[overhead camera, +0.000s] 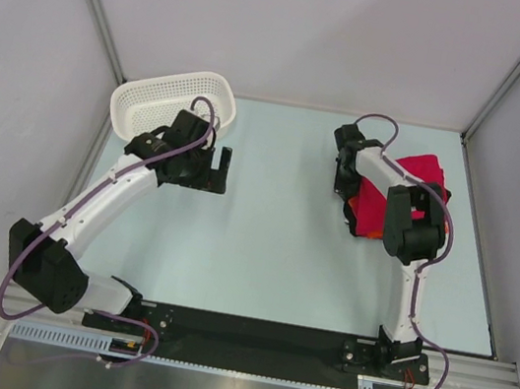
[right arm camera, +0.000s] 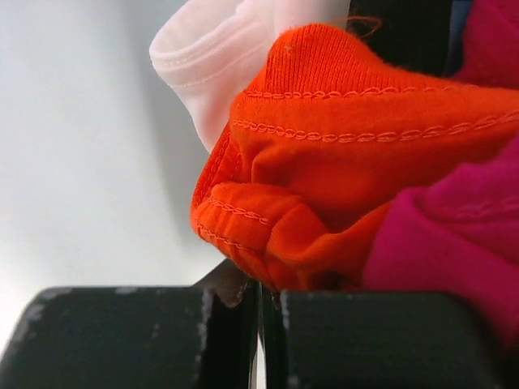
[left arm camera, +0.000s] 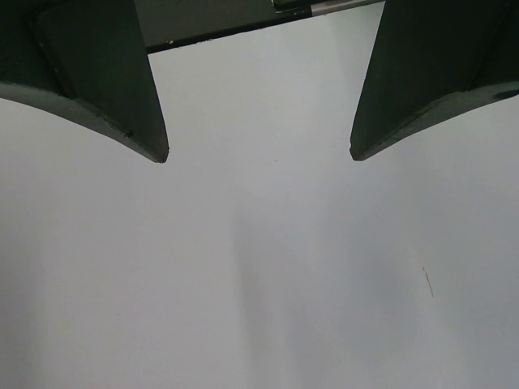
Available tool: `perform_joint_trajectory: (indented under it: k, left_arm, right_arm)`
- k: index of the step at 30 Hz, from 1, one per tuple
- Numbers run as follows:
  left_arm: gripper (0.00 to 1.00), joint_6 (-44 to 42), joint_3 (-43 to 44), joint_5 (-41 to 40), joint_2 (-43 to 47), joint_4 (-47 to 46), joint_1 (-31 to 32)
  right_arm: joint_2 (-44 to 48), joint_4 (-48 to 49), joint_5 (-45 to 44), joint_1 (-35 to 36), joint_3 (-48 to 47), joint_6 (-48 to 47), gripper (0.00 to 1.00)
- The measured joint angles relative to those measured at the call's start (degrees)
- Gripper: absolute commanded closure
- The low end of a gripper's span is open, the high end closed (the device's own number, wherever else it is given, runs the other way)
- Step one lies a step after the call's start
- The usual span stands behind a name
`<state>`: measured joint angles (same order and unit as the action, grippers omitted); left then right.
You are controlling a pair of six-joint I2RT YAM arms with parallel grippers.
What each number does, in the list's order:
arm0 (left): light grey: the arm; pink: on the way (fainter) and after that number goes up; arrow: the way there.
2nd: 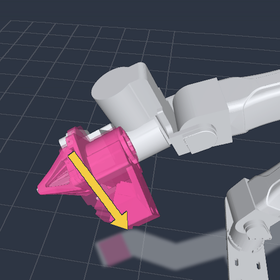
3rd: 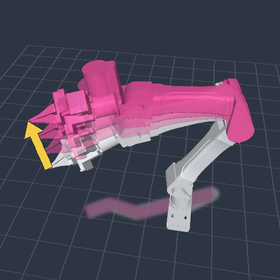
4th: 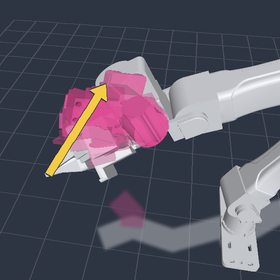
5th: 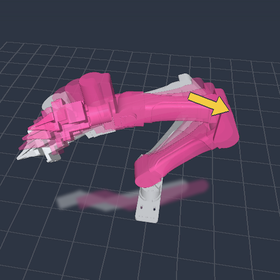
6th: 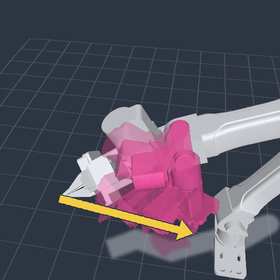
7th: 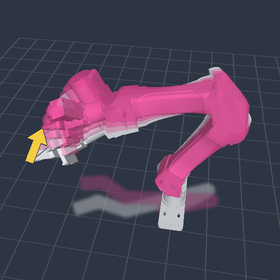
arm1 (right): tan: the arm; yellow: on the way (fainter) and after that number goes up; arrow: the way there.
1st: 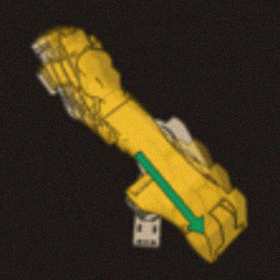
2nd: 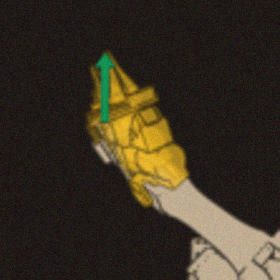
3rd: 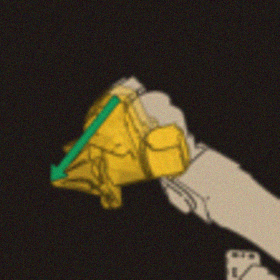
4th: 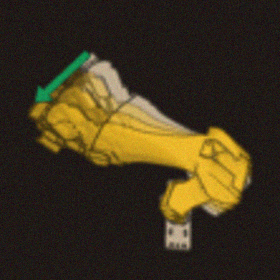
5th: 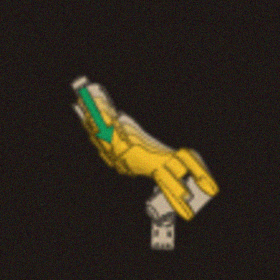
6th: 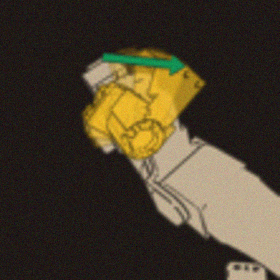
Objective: Fold and stack the t-shirts
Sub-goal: Put the neatly folded tshirt into the corner of the board with the right arm
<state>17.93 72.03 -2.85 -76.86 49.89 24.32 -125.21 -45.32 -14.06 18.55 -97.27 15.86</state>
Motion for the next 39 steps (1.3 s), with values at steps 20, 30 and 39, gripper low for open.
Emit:
perform_joint_trajectory:
  k: [20,30,39]
  left_arm:
    - [0.00,0.00,1.55,0.17,-0.74,-0.07,0.00]
    - [0.00,0.02,1.55,0.50,-0.74,-1.03,0.00]
    - [0.00,0.09,1.55,1.55,-0.74,-2.05,0.00]
  right_arm:
    - [2.25,0.28,-5.81,-13.09,4.48,-2.80,1.00]
    - [2.84,-4.33,-3.87,-14.51,3.93,-3.30,0.38]
    - [21.20,-0.98,19.58,-13.77,3.74,-2.03,0.00]
